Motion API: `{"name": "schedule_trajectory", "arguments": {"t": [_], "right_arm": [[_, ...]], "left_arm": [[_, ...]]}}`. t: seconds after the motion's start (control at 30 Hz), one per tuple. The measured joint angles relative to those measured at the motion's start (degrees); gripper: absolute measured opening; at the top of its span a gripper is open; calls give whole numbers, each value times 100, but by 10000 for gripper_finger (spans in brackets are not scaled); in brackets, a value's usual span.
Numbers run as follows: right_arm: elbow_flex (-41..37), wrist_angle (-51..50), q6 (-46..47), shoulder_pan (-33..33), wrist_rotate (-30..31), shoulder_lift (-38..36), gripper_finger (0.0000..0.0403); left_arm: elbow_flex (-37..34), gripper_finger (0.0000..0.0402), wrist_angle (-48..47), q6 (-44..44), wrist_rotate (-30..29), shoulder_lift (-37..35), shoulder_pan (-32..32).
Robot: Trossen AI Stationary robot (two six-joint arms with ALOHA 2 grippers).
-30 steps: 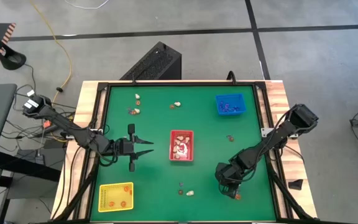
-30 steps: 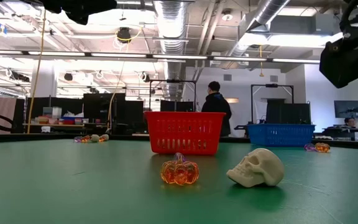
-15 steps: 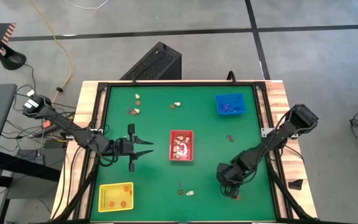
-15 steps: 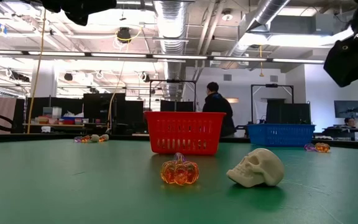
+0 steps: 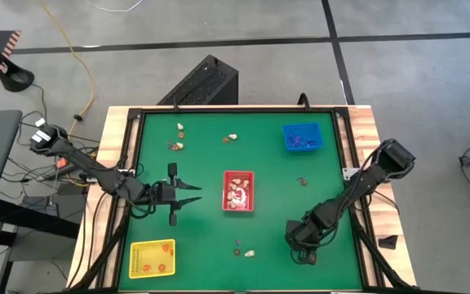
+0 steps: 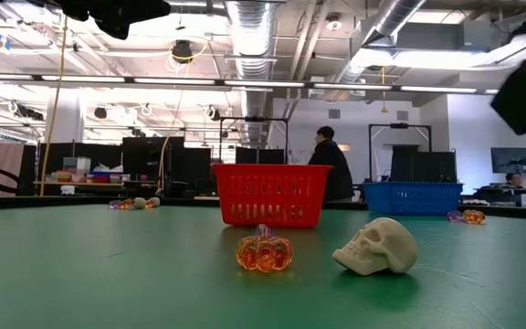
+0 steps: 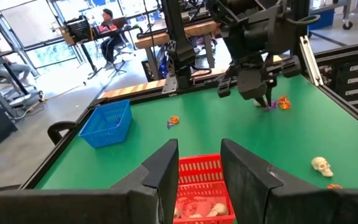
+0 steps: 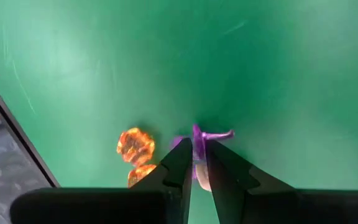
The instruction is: Sort Halloween decoration
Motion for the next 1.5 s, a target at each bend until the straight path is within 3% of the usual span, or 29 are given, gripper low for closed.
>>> {"name": "schedule_trajectory", "arguments": {"t": [0.4,0.63,0.83,1.0,1.23,1.5], "right_arm": [[12,-8,-244,53,205,432,79],[6,-11,-640,-135,542,289,41],[6,-22,-1121,-520,1369,144,19],[6,-131,-1432,-966,1837,135,44],[1,-434,-1980,-1607,2048,-13,45],[-23,-612,-2457,-2243,2275,-801,31]], "left_arm": [[0,109,-4,-64,-16,1,0],[0,109,-8,-35,-14,1,-1],[0,109,-9,-37,-14,1,0],[2,109,-16,-39,-12,1,0],[2,109,-59,-16,-12,1,0],[4,109,-68,0,-8,1,-1]]}}
